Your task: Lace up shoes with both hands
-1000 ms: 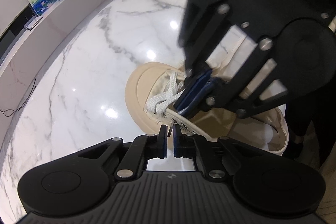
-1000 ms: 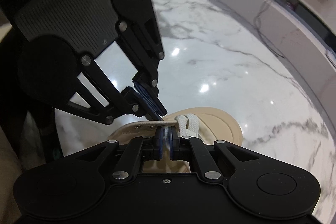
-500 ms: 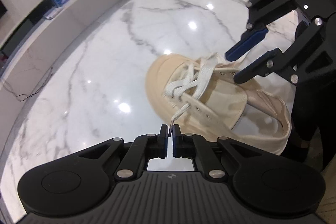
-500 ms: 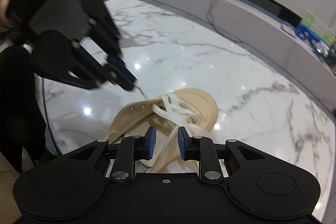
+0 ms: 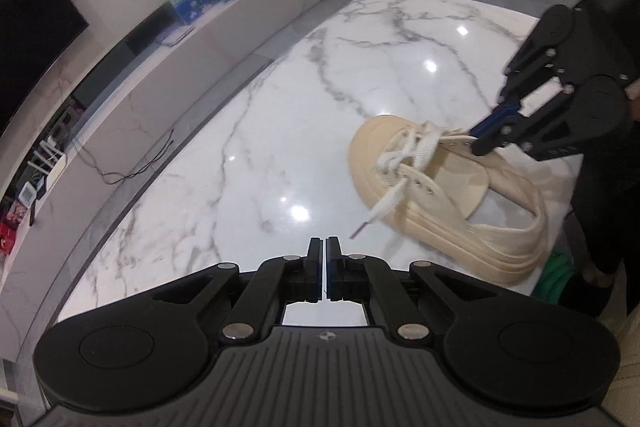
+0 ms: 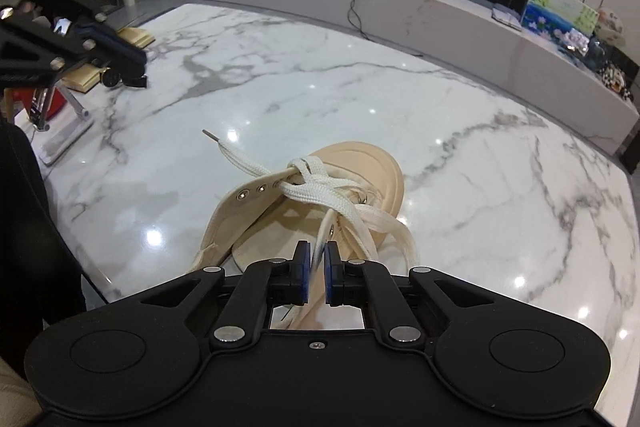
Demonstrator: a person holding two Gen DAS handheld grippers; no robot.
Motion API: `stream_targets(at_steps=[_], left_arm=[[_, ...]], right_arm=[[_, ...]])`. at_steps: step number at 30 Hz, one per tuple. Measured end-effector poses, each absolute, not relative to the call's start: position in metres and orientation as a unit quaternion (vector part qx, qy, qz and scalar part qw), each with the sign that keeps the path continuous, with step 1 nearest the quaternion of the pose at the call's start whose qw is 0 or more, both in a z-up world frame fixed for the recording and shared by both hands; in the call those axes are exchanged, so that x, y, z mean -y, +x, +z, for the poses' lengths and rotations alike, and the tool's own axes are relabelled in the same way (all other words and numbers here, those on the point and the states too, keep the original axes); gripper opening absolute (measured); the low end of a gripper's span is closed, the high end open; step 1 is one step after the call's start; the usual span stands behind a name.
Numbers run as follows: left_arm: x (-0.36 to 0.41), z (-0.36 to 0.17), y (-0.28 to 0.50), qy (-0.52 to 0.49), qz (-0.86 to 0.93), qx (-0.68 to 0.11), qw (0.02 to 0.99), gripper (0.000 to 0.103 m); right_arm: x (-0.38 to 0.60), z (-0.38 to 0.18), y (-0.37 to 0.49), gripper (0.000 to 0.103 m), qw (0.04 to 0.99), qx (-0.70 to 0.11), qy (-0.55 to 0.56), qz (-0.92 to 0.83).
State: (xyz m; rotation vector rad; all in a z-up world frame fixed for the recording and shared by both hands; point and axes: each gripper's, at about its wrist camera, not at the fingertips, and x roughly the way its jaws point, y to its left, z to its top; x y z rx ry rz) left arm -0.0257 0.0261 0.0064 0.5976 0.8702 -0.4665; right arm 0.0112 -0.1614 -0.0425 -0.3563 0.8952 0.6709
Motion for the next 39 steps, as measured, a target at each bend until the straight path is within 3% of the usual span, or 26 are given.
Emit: stream_targets(at_steps=[8, 10, 13, 21, 32, 39], left_arm=[[-0.018, -0.009, -0.034, 0.268, -0.230, -0.404, 0.844, 0.003], [-0.018, -0.013, -0.035, 0.254, -0.228, -0.404, 0.849, 0.004], [-0.017, -0.021, -0.038, 0.236, -0.224, -0.406, 0.854, 0.014], [-0.019, -0.042, -0.022, 0.163, -0.181, -0.432, 0.868, 0.016], [-0.033, -0.043, 0.005, 0.074, -0.168, -0.485, 0.855, 0.016], [-0.041, -0.044, -0.029, 0.080, -0.129, -0.438, 0.886, 0.023]], right_arm=[[0.163, -0.049, 0.004, 0.011, 0.841, -0.429, -0.157, 0.291], [0.165, -0.050, 0.003, 0.017, 0.846, -0.429, -0.147, 0.281], [0.165, -0.049, 0.001, 0.024, 0.851, -0.426, -0.140, 0.273], [0.167, -0.055, 0.021, 0.029, 0.840, -0.452, -0.120, 0.275], [0.152, -0.064, 0.055, 0.029, 0.776, -0.523, -0.132, 0.328], [0.156, -0.061, 0.034, 0.029, 0.819, -0.461, -0.136, 0.312]])
